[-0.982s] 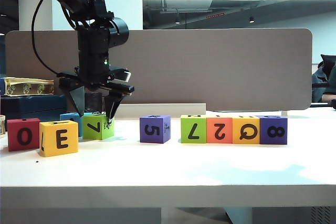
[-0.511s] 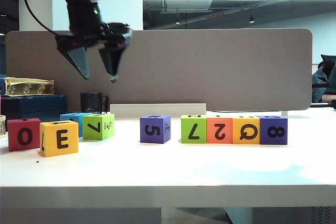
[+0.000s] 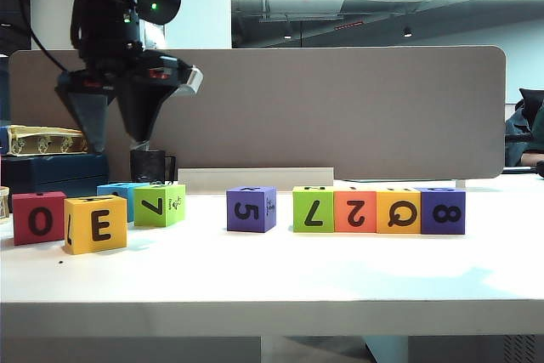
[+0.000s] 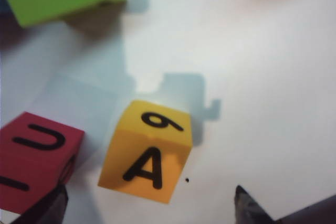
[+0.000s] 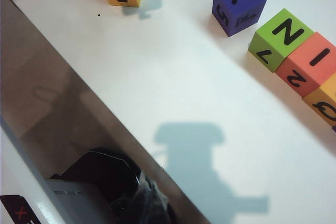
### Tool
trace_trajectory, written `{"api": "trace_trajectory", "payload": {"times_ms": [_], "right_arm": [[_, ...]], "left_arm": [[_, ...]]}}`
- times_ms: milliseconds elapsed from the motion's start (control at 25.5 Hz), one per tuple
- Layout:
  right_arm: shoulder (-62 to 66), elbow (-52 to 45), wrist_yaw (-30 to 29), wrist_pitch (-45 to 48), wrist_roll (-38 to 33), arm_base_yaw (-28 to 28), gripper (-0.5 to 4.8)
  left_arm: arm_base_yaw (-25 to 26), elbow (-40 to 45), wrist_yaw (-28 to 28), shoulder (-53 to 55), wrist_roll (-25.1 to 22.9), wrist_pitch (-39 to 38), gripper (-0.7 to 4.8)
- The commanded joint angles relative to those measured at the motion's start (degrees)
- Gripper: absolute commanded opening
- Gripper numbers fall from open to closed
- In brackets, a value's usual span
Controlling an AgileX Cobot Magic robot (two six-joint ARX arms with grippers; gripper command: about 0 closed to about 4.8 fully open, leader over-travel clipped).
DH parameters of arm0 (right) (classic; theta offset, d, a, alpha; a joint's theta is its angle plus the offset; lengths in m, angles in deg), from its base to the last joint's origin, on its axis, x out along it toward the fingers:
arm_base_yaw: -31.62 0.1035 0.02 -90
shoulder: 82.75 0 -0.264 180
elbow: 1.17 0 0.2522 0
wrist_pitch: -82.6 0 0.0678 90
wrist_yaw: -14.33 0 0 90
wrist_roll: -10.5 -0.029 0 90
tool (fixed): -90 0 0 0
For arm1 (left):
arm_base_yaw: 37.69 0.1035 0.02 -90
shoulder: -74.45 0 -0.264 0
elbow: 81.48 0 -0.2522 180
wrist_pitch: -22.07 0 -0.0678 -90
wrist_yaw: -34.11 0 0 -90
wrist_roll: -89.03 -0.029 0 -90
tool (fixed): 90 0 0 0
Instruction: Select the appropriate blocks from the scattered letter blocks on the table and arrange them in a row to spell out "LEARNING".
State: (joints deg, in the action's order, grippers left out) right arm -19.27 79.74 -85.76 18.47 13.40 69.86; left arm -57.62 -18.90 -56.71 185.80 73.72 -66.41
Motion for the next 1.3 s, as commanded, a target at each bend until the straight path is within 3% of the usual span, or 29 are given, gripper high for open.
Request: {"api": "trace_trajectory", "payload": {"times_ms": [39, 589, 1297], "right_arm": [[-0.11, 0.22, -0.15, 0.81, 0.17, 0.07, -0.02], [-0.13, 0.24, -0.55, -0.66, 0.17, 0.07, -0.02], [-0.13, 0.22, -0.50, -0.85, 0.17, 0.07, -0.02]], "left_arm": [[-0.04, 0.22, 0.22, -0.20, -1.75, -1.07, 4.03], [-0.02, 0.24, 0.17, 3.04, -8.72, -1.46, 4.04], [0.00, 0.24, -3.48, 8.37, -8.68, -1.44, 3.87]]}}
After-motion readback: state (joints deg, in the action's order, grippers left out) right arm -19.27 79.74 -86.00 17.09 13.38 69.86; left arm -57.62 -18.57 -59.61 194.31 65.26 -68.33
